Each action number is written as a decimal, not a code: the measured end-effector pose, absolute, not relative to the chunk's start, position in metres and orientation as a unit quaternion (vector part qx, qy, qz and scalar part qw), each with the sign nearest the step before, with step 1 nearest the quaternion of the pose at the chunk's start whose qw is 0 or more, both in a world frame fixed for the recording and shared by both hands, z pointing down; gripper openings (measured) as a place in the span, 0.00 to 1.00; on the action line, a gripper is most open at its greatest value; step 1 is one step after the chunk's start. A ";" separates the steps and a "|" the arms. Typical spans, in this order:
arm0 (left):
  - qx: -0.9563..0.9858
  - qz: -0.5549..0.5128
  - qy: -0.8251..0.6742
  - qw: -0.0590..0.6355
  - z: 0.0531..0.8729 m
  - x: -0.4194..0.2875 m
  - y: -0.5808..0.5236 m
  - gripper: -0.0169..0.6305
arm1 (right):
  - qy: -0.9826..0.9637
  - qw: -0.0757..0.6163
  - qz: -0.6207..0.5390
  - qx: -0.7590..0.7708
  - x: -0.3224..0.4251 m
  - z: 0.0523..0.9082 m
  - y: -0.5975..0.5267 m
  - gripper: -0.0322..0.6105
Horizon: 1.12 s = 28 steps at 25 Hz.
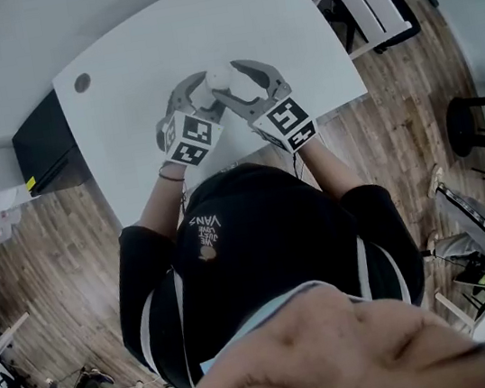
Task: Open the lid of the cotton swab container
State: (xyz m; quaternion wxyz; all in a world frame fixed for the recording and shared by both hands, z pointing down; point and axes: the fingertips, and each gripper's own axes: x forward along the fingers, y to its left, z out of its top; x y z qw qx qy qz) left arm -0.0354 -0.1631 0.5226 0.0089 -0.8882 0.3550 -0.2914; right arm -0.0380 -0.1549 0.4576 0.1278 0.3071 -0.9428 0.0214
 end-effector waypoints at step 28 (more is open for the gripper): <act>-0.905 -0.267 0.332 0.024 0.517 -0.034 -0.147 0.40 | -0.947 0.028 0.162 0.274 -0.034 0.445 -0.150 0.44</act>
